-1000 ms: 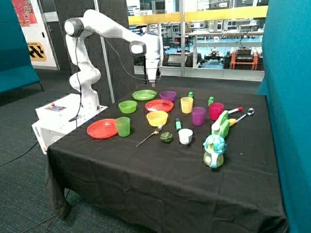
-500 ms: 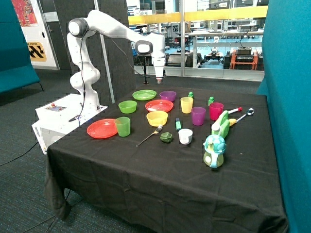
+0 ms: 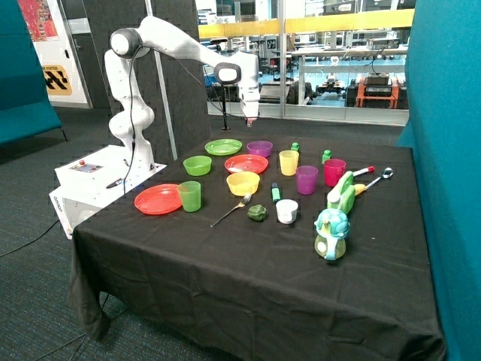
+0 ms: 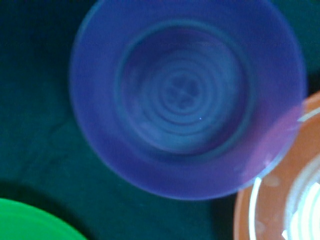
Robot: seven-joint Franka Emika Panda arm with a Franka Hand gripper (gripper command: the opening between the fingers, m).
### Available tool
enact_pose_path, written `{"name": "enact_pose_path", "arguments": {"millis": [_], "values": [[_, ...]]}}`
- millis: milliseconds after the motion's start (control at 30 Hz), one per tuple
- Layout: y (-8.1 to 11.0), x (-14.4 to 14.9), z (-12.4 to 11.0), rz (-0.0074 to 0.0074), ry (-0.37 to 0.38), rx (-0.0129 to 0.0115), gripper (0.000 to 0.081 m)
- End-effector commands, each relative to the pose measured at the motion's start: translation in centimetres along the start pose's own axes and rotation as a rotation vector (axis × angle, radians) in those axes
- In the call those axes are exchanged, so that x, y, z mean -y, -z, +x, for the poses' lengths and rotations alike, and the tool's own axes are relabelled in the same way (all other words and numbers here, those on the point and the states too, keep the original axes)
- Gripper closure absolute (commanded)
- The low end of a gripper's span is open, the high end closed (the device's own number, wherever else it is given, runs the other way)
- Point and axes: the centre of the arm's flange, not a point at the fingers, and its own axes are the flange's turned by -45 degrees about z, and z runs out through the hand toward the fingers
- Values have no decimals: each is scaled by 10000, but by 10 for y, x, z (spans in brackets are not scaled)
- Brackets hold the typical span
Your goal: Stack the bowls
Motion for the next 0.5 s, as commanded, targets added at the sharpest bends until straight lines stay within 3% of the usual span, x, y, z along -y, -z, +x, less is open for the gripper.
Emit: {"name": "enact_pose_path", "arguments": {"millis": [0, 300, 467], "values": [[-7, 40, 8, -34, 1020, -58, 544], [-16, 51, 16, -34, 1090, -58, 535], [-22, 49, 24, -34, 972, -58, 416]]}}
